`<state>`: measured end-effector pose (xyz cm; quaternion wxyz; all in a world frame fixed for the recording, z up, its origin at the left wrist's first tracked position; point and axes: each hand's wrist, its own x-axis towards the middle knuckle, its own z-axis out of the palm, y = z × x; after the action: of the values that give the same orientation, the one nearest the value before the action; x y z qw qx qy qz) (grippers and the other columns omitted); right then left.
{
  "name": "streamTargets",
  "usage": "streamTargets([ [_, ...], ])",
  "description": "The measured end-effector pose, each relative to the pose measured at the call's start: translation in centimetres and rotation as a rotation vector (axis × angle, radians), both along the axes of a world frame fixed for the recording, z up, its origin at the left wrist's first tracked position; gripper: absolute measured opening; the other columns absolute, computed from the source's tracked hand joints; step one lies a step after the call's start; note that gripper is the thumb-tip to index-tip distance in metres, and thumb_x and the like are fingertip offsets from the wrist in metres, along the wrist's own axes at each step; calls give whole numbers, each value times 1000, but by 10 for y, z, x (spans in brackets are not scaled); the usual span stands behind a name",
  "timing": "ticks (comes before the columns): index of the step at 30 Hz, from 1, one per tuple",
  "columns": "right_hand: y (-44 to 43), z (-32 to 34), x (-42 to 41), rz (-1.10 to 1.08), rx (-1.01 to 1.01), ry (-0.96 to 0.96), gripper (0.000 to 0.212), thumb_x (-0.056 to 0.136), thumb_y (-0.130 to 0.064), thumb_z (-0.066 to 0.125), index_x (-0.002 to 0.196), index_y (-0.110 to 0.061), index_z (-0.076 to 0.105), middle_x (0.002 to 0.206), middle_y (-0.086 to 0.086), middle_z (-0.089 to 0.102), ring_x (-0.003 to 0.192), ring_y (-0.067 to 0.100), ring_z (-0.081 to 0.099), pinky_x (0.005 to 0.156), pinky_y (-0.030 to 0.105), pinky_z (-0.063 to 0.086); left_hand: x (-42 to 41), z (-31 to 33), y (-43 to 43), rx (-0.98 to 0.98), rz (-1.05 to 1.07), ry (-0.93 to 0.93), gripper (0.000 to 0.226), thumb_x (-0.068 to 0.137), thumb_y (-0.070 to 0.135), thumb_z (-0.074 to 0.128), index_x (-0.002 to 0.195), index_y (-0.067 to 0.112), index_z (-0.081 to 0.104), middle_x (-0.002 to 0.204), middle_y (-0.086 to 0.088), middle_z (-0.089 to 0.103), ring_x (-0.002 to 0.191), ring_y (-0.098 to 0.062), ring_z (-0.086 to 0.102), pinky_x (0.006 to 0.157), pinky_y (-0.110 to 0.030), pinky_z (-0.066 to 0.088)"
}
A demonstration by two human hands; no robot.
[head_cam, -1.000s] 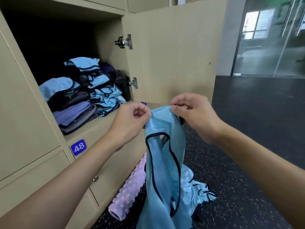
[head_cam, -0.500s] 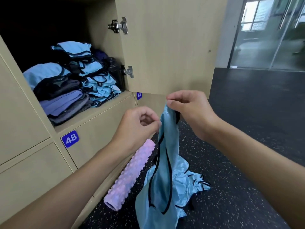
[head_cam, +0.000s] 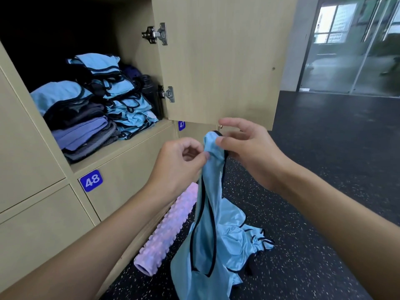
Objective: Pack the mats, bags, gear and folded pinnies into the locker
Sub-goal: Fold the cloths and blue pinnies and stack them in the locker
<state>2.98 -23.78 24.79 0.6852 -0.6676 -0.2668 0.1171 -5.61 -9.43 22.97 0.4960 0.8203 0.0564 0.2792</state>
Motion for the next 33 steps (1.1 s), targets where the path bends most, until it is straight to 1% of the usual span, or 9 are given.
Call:
streamTargets([
  [3,-3,-3,-3,82,-170,-90,52,87,-7,71,132,-28,54,76,2,57,73,8,57,74,23,45,-2,9,10,-77,9,-39,13,89,1,69,80,10,67,83,-15,72,72,-18,64,82,-48,57],
  [8,-1,4,-6,70,-55,-96,20,91,-3,66,107,-15,64,79,12,54,72,19,53,69,32,49,-4,15,16,-102,33,-61,10,91,4,68,85,12,65,85,-15,69,75,-20,62,83,-52,55],
  [13,4,12,-8,-60,34,-142,11,91,-2,66,84,-10,70,73,4,63,62,9,54,58,20,48,-10,14,6,100,-61,-24,27,79,20,82,97,15,62,91,0,64,80,-8,60,70,-18,49],
  [15,4,14,-7,-75,44,-114,8,90,-2,66,88,-8,71,72,3,62,60,7,54,57,19,47,-11,11,4,182,-26,9,27,75,25,85,92,20,65,90,5,68,83,-10,64,68,-19,47],
  [20,-2,17,-8,-10,90,-59,20,89,0,68,107,-6,71,82,3,62,64,3,56,61,13,47,-7,7,5,188,-16,19,7,85,10,75,80,11,70,75,-4,73,72,-24,69,75,-40,57],
  [24,-9,19,-5,-9,-36,-182,38,86,3,69,121,-11,66,102,6,73,84,13,69,78,20,57,-7,13,8,144,10,-91,18,88,2,69,80,18,67,70,4,67,64,-9,63,68,-25,54],
  [26,-11,21,-6,-34,-104,-267,28,88,1,68,112,-13,69,100,11,74,90,22,71,86,26,57,-8,19,8,96,-15,-137,19,91,1,66,86,19,66,69,9,64,64,-4,59,67,-20,52],
  [29,-12,25,-6,-102,-203,-455,15,92,-5,64,85,-17,71,83,12,71,64,10,57,64,19,48,-11,25,6,52,-94,-186,18,94,2,63,93,21,61,67,11,60,63,-4,54,65,-19,47],
  [33,-14,30,-5,-220,-276,-623,25,96,-15,60,75,-29,57,82,-12,56,65,-2,49,61,11,38,-10,26,4,45,-133,-220,18,95,4,62,89,21,59,68,2,58,64,-8,50,62,-22,43],
])
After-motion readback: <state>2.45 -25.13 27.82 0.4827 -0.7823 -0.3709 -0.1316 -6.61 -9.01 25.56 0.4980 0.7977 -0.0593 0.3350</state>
